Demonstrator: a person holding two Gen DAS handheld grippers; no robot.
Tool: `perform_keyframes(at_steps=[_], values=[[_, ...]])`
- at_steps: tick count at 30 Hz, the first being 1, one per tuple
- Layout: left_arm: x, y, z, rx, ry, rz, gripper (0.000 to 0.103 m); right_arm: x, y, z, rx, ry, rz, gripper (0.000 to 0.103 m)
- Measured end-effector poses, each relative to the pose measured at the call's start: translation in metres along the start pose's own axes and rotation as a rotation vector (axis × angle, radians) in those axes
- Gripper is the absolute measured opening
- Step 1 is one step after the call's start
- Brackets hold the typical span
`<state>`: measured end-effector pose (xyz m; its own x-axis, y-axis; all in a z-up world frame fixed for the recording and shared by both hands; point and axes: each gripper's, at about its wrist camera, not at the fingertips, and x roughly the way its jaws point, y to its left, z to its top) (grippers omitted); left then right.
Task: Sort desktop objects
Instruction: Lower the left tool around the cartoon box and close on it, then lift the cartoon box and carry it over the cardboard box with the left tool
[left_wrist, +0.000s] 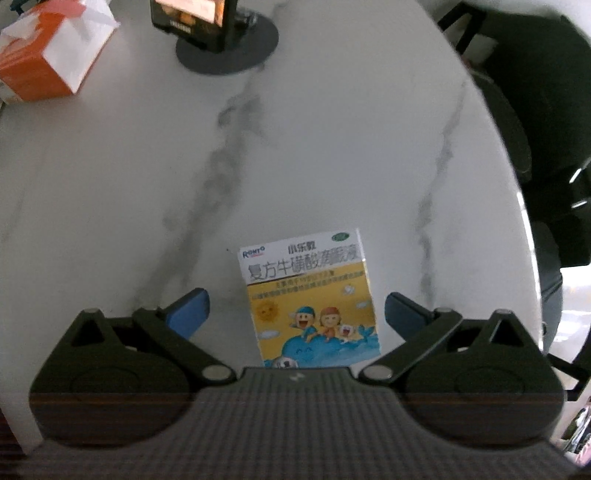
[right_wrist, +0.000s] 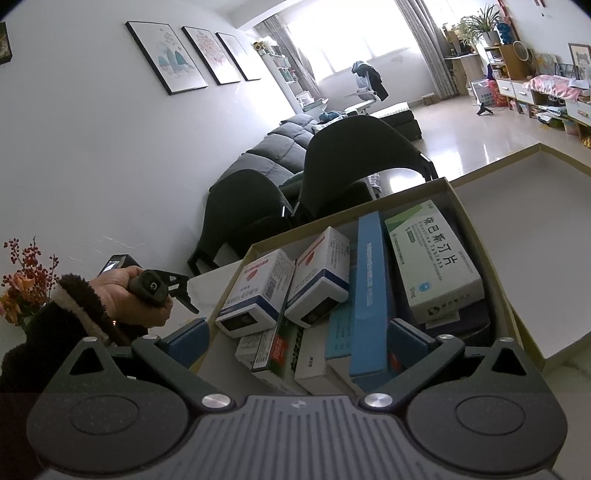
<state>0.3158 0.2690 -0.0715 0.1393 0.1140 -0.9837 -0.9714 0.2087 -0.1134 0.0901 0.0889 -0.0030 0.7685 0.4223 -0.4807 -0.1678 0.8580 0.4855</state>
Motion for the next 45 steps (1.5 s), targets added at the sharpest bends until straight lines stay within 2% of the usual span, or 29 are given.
perform_keyframes(at_steps=[9,14,20,27,31,45], values=[[0.004,-0.009,-0.001,0.052,-0.078,0.030,0.102,0.001,0.000,0.001,0.001,0.000,-0.002,0.102],[0.004,-0.008,-0.002,0.125,-0.120,0.014,0.095,-0.002,0.002,0.001,0.000,-0.002,-0.001,0.102],[0.004,-0.004,-0.002,0.270,-0.199,-0.038,0.086,-0.009,0.006,0.001,-0.003,-0.014,0.009,0.102],[0.003,0.001,-0.005,0.484,-0.228,-0.127,0.085,-0.021,0.013,0.001,-0.013,-0.031,0.017,0.102],[-0.002,0.001,-0.030,0.632,-0.227,-0.175,0.085,-0.025,0.016,0.001,-0.018,-0.039,0.021,0.102],[-0.020,0.024,-0.059,1.076,-0.185,-0.306,0.085,-0.033,0.039,-0.002,-0.058,-0.046,0.032,0.102]])
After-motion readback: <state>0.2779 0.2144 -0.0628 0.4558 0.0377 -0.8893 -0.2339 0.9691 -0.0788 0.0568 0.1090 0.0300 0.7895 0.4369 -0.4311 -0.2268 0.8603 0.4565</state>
